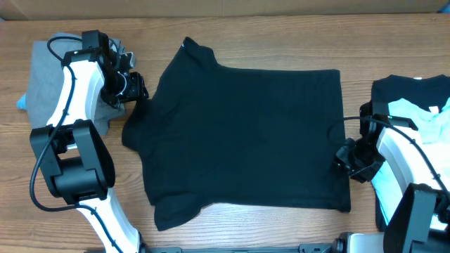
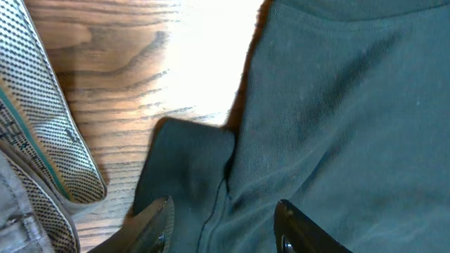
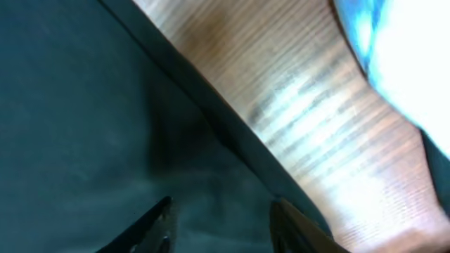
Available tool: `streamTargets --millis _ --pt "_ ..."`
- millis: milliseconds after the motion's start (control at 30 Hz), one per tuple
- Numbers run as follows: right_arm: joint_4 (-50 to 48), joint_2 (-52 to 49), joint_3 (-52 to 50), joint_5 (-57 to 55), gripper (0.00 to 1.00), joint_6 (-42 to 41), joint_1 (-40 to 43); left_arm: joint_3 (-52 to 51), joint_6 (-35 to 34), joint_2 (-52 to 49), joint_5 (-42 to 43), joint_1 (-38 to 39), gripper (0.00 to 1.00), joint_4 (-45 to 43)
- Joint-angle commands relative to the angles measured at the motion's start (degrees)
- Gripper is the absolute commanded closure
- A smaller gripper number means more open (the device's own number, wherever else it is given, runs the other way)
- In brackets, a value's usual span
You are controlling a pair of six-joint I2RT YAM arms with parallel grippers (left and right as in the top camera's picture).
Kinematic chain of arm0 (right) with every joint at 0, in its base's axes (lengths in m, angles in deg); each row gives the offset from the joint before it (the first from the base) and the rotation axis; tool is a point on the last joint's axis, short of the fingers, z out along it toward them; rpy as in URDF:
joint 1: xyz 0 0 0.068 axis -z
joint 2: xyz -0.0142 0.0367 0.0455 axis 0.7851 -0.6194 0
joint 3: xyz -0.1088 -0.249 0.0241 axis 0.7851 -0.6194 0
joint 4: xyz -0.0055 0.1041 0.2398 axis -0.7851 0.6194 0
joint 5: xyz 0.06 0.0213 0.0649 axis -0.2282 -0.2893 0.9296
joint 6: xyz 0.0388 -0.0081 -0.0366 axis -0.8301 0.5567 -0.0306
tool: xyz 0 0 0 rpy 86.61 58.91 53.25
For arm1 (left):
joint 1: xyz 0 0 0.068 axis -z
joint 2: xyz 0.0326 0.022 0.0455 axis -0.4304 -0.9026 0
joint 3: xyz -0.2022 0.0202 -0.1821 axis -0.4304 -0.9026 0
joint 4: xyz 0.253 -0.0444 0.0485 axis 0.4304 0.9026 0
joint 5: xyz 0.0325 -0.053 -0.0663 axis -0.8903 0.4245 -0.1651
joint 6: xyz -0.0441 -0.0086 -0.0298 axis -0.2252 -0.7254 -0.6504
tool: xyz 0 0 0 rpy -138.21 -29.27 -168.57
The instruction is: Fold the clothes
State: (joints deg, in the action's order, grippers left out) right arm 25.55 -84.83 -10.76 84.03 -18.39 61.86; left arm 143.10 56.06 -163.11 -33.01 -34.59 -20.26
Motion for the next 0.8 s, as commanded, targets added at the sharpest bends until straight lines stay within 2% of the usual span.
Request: streamTargets --millis 0,167,233,333,400,467,600,667,767 --pt "1.3 1.2 0.5 0.2 0.64 -2.4 0.2 1.6 1.8 -0.7 0.9 0.1 0.51 0.7" --pt "-0.3 1.2 -5.2 0.2 0.75 -6.8 0.2 1.6 2.6 -0.7 0.9 0.1 0.53 1.6" --pt "-2.8 1.2 -8.1 0.2 0.76 -8.0 0.2 1.6 2.6 -0.7 1.2 0.2 0.53 1.7" --pt "-4.0 1.4 -9.0 2.0 0.88 -8.8 1.2 1.6 3.0 -0.7 3.6 0.2 0.53 3.3" --pt "-3.6 2.0 -8.1 2.2 0.93 -8.7 2.1 1.6 3.3 -0.7 4.7 0.2 0.59 5.1" --pt "-3.2 3.4 -6.3 3.9 0.91 -6.1 2.4 1.7 4.0 -0.5 5.2 0.2 0.64 7.3" --pt "-0.3 8.3 -1.2 4.6 0.83 -3.1 2.4 1.7 6.0 3.0 4.8 0.0 0.63 10.7" --pt "0.7 11.2 1.3 5.7 0.73 -0.9 2.4 1.7 5.4 7.5 2.1 0.0 0.57 12.1" --pt "0.9 14.9 3.4 11.0 0.58 2.6 2.3 1.7 2.5 13.7 -2.6 0.0 0.54 13.7"
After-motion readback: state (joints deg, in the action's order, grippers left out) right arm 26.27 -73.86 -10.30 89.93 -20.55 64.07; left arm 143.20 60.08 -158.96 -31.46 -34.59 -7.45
